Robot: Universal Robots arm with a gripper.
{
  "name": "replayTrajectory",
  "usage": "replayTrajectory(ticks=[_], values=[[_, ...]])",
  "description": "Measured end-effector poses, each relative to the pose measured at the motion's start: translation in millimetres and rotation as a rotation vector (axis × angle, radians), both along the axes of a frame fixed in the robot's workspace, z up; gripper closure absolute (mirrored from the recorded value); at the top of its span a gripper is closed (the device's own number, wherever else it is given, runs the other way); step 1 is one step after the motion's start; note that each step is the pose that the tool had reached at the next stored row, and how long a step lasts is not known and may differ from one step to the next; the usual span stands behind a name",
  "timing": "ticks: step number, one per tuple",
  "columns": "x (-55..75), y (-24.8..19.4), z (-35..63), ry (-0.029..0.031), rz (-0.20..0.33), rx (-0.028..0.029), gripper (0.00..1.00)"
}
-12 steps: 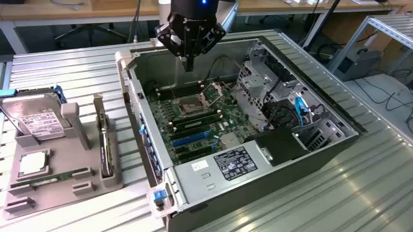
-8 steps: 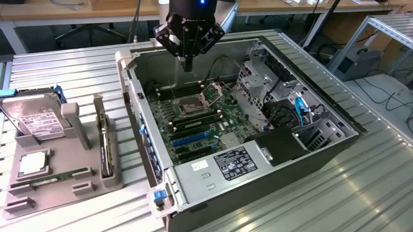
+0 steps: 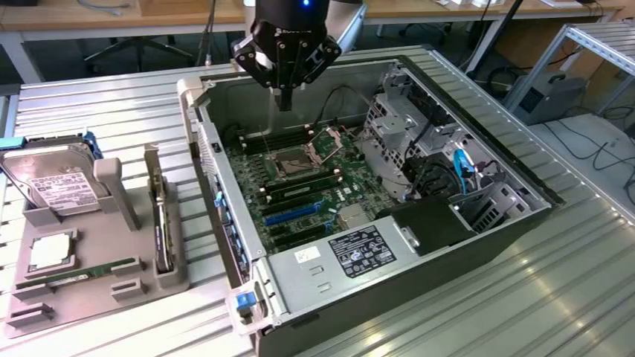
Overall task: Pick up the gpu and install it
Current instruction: 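Reach for the gpu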
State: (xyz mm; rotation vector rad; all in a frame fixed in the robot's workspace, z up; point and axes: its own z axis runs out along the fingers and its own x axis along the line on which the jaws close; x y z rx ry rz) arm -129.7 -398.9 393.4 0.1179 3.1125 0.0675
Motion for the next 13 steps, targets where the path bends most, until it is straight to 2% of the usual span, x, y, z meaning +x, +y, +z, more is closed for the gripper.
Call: replayTrajectory(ticks=[13], values=[[-3.9,0.0,-0.1,-0.0001,0.000,0.0001,0.89]])
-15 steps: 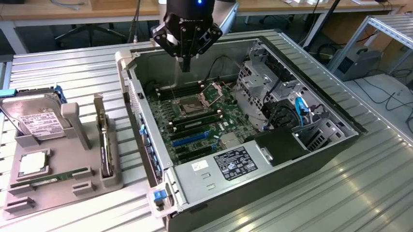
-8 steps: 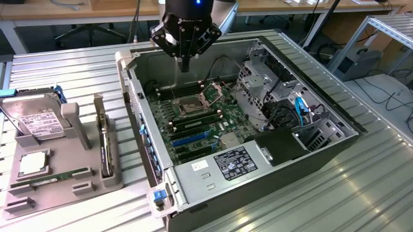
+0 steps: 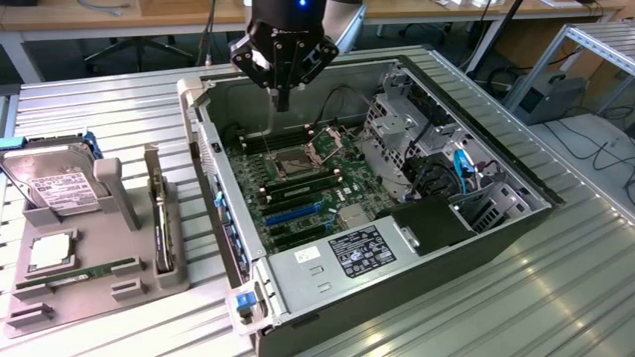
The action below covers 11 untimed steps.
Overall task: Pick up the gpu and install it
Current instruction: 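Reach for the gpu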
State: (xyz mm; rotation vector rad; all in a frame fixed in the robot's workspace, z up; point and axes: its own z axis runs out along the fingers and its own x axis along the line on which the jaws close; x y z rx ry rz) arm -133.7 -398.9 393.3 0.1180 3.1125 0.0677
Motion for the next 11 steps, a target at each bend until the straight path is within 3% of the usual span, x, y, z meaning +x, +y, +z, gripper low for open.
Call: replayTrajectory(ticks=[11], values=[[-3.9,0.0,0.0,0.0000,0.000,-0.0001,0.89]])
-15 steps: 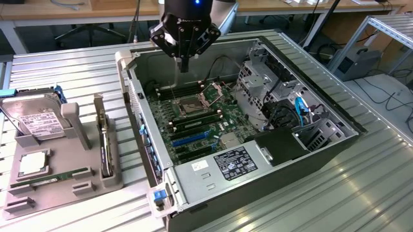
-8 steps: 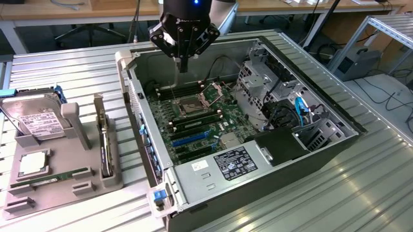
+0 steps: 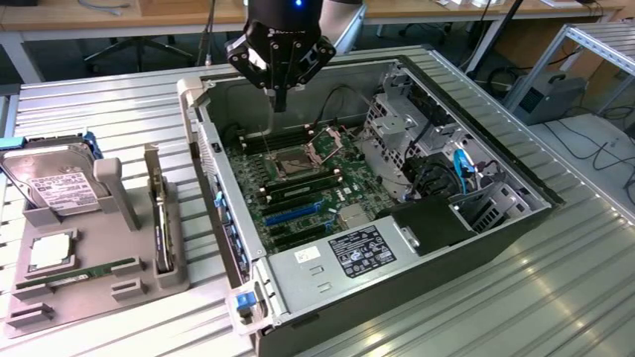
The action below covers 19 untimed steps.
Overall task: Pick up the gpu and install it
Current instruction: 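Reach for the gpu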
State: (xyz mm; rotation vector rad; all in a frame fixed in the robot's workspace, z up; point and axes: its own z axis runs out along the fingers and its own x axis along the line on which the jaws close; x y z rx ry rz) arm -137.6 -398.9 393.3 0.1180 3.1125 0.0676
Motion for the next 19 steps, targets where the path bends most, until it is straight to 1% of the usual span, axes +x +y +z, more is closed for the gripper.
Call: replayTrajectory(ticks=[19], values=[[-8.9,0.0,-0.1,0.0000,0.000,0.0001,0.89]])
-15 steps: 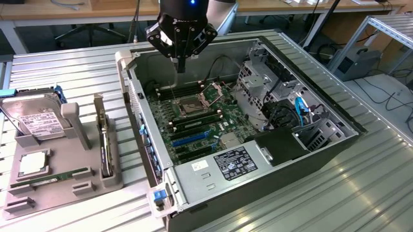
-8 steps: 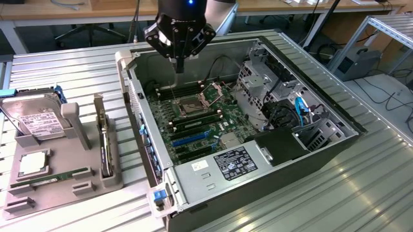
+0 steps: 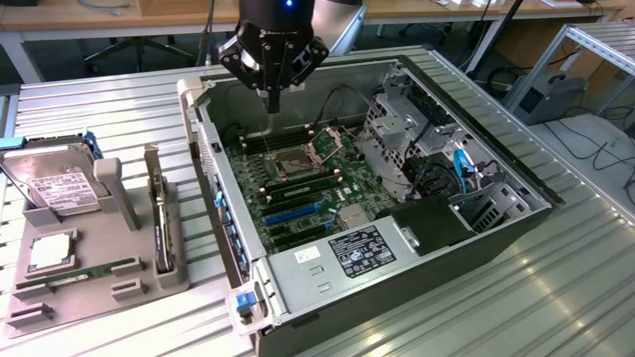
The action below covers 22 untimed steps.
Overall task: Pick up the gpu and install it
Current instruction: 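Reach for the gpu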
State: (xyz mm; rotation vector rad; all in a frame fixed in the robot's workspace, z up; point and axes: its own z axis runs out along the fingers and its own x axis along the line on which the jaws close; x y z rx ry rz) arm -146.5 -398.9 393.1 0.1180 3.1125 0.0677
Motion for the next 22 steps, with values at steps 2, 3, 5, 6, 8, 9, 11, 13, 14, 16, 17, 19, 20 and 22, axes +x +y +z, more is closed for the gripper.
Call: replayTrajectory(ticks=[2,3,5,6,8,9,11,13,14,16,17,19,20,22], values=[[-1.4,0.0,0.0,0.0000,0.000,-0.0001,0.89],[-2.0,0.0,0.0,0.0000,0.000,0.0000,0.89],[-2.8,0.0,0.0,0.0000,0.000,-0.0001,0.89],[-3.4,0.0,-0.1,0.0000,0.000,0.0000,0.89],[-4.9,0.0,0.0,0.0000,0.000,0.0000,0.89],[-5.6,0.0,-0.1,0.0000,0.000,0.0000,0.89],[-6.6,0.0,-0.1,0.0000,0.000,0.0000,0.89],[-7.4,0.0,-0.1,0.0000,0.000,0.0000,0.89],[-7.8,0.0,-0.1,0.0000,0.000,-0.0001,0.89],[-8.6,0.0,-0.1,0.0000,0.000,0.0000,0.89],[-9.0,0.0,-0.1,0.0000,0.000,0.0000,0.89],[-9.8,0.0,-0.1,0.0000,0.000,0.0000,0.89],[-10.2,0.0,-0.1,0.0000,0.000,0.0000,0.89],[-10.8,0.0,-0.2,0.0000,0.000,0.0000,0.89]])
